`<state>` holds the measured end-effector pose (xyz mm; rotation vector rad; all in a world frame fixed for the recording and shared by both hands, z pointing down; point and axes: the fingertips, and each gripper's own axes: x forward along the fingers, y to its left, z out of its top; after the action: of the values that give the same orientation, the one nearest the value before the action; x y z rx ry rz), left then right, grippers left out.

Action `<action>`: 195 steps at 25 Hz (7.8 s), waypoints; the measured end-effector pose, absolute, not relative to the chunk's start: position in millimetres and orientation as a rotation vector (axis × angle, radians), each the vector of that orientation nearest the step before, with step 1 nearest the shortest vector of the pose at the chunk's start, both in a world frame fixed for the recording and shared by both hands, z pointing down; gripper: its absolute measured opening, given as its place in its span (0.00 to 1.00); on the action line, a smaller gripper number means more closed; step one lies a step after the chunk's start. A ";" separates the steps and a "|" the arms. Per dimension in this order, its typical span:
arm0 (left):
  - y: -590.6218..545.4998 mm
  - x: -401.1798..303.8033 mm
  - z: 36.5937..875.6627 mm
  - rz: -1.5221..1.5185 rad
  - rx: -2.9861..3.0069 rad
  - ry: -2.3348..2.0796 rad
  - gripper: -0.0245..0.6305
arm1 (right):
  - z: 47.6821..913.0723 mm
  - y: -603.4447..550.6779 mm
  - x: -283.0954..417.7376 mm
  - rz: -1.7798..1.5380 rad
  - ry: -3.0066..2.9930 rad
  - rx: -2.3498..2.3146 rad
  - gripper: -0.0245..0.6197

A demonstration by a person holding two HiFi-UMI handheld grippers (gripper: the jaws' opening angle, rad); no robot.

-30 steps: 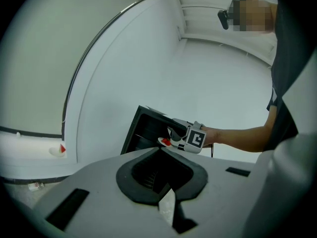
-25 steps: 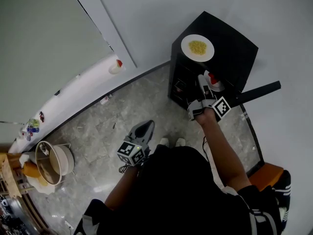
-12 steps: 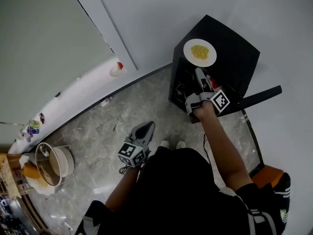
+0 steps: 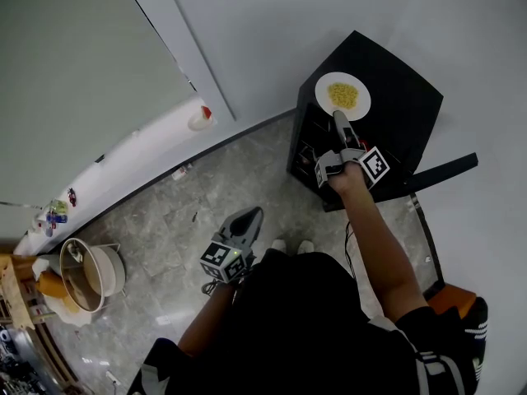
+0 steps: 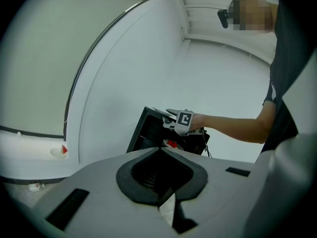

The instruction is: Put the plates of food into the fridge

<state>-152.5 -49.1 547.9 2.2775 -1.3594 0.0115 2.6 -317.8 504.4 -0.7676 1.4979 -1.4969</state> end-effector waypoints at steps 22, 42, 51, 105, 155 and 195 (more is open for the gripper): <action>-38.4 -139.2 546.8 0.039 2.278 -1.346 0.07 | 495.0 -286.9 -8.9 -1.556 1.615 -0.687 0.12; -0.7 -134.3 549.0 0.020 2.271 -1.357 0.07 | 507.0 -202.2 -45.6 -1.677 1.791 -0.556 0.11; -5.0 -131.5 549.8 0.025 2.270 -1.357 0.07 | 537.3 -194.5 -42.0 -1.736 1.766 -0.573 0.11; -68.4 -140.9 555.1 0.088 2.233 -1.342 0.07 | 682.3 -316.5 7.8 -1.785 1.546 -0.912 0.10; -26.6 -112.4 547.8 0.076 2.322 -1.279 0.07 | 581.1 -221.6 -1.7 -1.500 1.975 -0.794 0.28; -28.8 -46.6 542.4 0.191 2.403 -1.166 0.07 | 543.9 -69.5 30.3 -0.766 2.890 -0.886 0.28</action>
<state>-46.6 -28.8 542.4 2.4027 -1.1658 0.1913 30.3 -69.5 543.9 -0.8856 2.8900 -0.7665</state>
